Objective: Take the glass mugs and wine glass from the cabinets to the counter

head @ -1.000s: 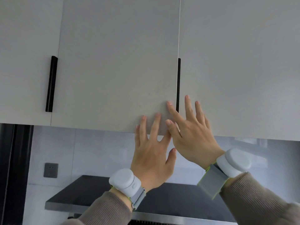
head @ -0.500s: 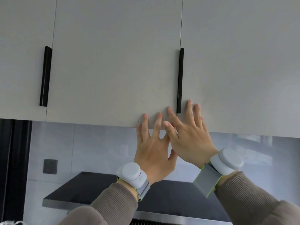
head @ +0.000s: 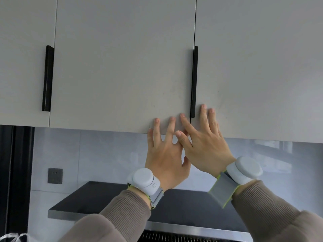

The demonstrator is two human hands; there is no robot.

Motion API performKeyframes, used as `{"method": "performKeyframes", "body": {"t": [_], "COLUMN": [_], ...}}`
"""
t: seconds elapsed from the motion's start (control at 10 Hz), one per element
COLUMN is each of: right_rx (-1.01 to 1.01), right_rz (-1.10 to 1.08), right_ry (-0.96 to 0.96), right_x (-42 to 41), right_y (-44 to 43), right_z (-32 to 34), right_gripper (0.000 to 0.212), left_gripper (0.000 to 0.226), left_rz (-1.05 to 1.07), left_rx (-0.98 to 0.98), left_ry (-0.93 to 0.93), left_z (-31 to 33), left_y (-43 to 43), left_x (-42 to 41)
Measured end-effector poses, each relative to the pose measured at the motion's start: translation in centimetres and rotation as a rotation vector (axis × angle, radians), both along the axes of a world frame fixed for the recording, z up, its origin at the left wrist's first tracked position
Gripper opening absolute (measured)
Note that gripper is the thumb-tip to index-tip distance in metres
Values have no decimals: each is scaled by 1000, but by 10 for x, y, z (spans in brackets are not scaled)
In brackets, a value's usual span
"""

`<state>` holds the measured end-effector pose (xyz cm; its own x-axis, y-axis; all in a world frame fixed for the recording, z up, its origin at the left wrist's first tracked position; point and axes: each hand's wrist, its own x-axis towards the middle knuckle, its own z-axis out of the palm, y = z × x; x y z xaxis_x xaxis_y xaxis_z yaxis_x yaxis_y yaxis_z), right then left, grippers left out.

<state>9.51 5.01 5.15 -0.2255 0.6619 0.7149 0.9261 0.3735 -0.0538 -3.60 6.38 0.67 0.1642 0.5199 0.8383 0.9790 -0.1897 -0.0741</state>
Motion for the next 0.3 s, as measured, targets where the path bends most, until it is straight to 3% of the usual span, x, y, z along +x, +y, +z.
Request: {"method": "performKeyframes", "body": {"t": [0.2, 0.3], "right_rx": [-267, -202], "right_rz": [135, 233], "right_ry": [153, 268], "right_x": [-5, -10], "right_y": [-46, -82], "right_z": [5, -2], "right_gripper": [66, 64], "left_gripper": [66, 61], "left_rz": [-162, -240], "left_rx": [-142, -179], "left_ry": [-83, -49], "left_z": [0, -20], "left_y": [-36, -62], "left_x": [-3, -15]}}
